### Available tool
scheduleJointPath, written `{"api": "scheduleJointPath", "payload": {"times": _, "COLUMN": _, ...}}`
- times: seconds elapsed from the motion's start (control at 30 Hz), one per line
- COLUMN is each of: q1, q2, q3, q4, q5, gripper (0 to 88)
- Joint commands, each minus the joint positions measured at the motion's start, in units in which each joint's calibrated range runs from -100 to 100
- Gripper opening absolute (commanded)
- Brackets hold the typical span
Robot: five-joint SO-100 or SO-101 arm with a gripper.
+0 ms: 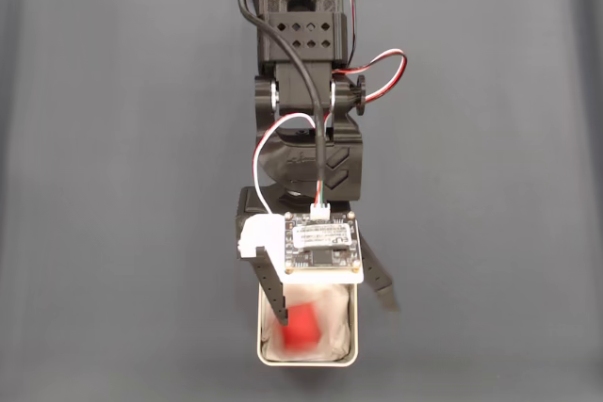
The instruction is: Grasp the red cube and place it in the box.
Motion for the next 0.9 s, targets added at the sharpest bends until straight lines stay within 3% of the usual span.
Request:
{"api": "scheduleJointPath", "payload": {"times": 0.0, "q1": 0.18, "q2": -1.95, "q3": -2.6, "q4": -1.06, "q5": 0.54, "gripper": 46.2}}
{"api": "scheduleJointPath", "payload": {"times": 0.87, "q1": 0.4, "q2": -2.91, "q3": -1.32, "q4": -1.63, "q5": 0.63, "gripper": 47.3}}
